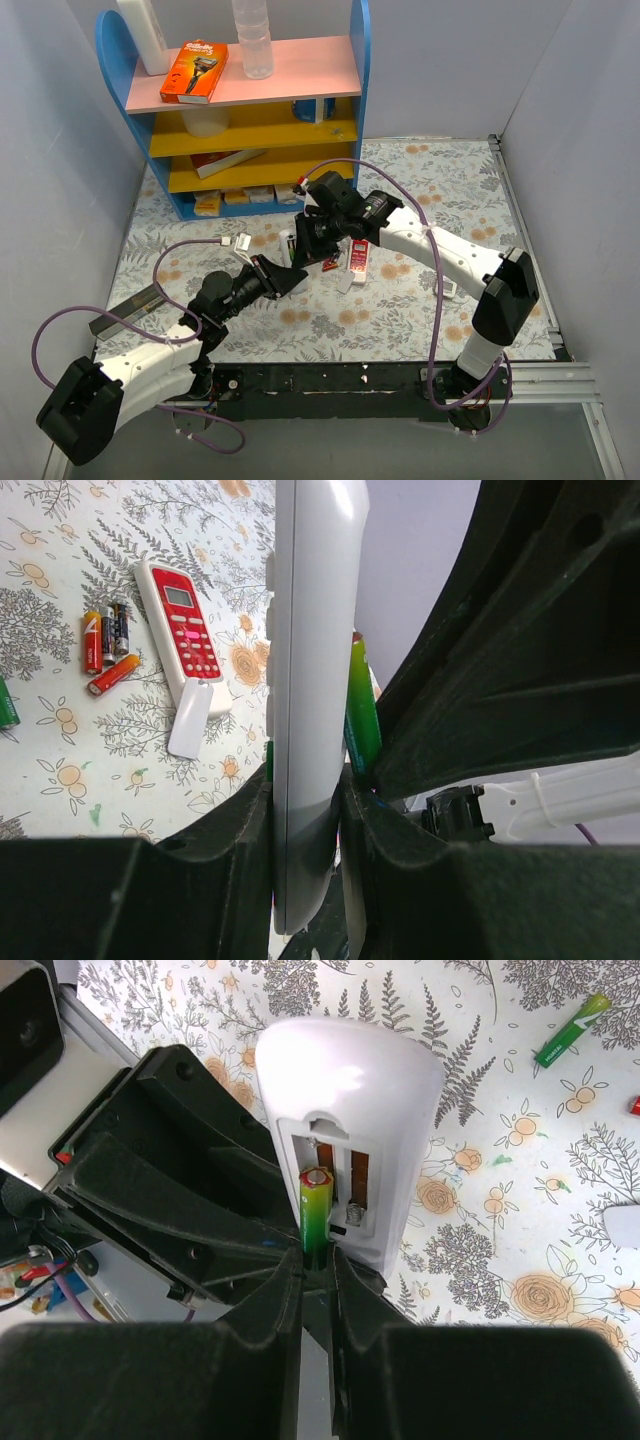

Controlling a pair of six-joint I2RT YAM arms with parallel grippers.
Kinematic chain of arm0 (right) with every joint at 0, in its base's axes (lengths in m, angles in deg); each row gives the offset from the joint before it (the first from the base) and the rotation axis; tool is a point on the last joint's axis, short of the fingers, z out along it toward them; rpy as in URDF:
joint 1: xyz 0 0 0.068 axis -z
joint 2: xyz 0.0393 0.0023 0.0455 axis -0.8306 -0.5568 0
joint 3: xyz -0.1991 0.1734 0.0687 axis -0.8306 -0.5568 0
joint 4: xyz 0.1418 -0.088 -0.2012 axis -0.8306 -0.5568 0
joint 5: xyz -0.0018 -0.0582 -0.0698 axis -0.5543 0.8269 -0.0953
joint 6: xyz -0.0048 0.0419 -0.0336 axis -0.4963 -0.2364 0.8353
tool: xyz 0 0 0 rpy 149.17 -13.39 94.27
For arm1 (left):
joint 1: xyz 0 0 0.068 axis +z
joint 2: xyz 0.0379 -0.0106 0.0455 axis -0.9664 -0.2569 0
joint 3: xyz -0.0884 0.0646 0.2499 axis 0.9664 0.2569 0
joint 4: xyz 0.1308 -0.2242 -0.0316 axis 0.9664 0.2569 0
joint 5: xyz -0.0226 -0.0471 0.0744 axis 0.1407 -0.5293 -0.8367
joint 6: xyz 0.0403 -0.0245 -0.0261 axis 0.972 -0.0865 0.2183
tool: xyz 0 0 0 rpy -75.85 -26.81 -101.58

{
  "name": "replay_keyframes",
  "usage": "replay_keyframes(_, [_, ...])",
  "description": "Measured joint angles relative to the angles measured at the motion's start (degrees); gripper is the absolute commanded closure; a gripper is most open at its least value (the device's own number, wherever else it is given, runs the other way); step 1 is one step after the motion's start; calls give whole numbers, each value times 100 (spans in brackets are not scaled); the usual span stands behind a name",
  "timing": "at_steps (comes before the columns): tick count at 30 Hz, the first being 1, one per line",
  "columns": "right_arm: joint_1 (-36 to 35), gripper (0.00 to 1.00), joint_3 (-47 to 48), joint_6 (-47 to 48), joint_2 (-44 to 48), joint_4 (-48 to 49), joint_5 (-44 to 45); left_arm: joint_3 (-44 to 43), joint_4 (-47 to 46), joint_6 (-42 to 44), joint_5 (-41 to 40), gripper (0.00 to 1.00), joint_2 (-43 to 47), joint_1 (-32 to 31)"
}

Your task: Load the batteries into the remote control

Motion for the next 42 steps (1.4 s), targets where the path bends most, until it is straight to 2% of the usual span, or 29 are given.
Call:
replay_keyframes(25, [83,98,1663,341,-828,-1287,-87,175,-557,-271,-26,100,146,-68])
replay_keyframes(30, [98,88,1797,409,-901,-1403,-127,175,-570,-341,-22,100,142,-70])
replay_keyframes(37, [116,82,1928,452,-975,-1464,-197,175,-573,-802,-140,100,170,-87])
replay_keyframes(42, [118,71,1993,446,-1029,-1513,-205,175,-531,-1110,-286,100,170,-120])
